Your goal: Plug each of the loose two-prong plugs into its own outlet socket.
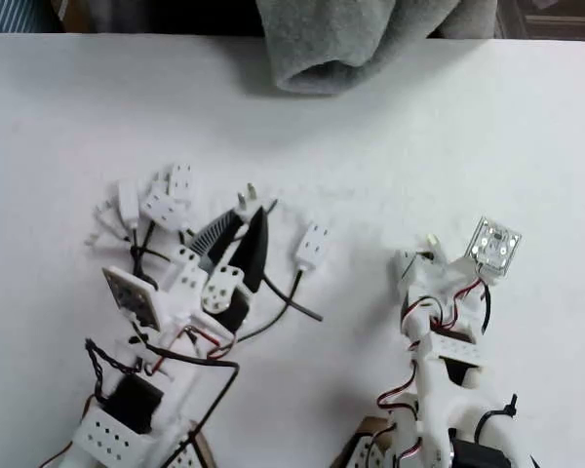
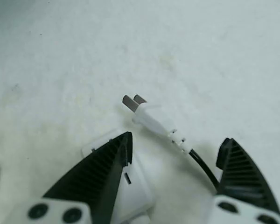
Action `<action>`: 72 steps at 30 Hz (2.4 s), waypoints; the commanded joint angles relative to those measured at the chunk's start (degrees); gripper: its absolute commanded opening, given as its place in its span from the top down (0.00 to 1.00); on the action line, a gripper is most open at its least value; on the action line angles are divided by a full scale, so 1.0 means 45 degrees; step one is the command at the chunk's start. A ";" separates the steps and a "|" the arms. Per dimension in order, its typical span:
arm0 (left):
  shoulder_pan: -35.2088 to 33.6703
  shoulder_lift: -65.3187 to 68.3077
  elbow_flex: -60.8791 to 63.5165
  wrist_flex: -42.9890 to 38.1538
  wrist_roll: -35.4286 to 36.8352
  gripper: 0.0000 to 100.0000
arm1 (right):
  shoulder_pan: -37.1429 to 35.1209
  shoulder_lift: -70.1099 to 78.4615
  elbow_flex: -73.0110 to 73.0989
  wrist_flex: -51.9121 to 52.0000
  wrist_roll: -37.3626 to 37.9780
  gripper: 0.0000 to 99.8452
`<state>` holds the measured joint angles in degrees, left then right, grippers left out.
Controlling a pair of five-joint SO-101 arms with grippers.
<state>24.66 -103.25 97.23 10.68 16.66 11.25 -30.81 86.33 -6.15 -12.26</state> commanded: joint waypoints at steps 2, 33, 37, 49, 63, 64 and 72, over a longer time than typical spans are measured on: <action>-0.0010 -0.0088 -0.0215 -0.0078 0.0098 0.98 | -0.0068 -0.0166 0.0000 -0.0186 -0.0098 0.71; -0.0752 1.2278 -1.0354 0.4337 -0.2071 0.98 | -0.0088 -0.0166 0.0000 -0.0186 -0.0098 0.71; -0.0186 1.2630 -0.8830 0.2930 -0.2090 0.98 | -0.0479 -0.0186 -0.0039 -0.0205 0.0000 0.71; 0.0049 1.2630 -0.3243 -0.6642 -0.2090 0.98 | -0.0440 -0.4093 -0.0918 -0.2374 0.0000 0.71; 0.0068 1.2669 -0.4728 -0.2696 -0.0020 0.98 | -0.3526 -0.8176 -0.5353 0.6457 0.0020 0.71; 0.0088 1.2650 -0.4728 -0.2696 -0.0020 0.98 | -0.3937 -0.7980 -0.5607 0.7433 0.0020 0.71; 0.0147 1.2630 -0.4728 -0.2833 0.0039 0.98 | -0.5031 -0.7082 -0.5958 1.0051 0.0000 0.71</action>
<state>24.75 -46.11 78.77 -1.63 16.31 -10.55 -61.58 62.95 37.80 -12.26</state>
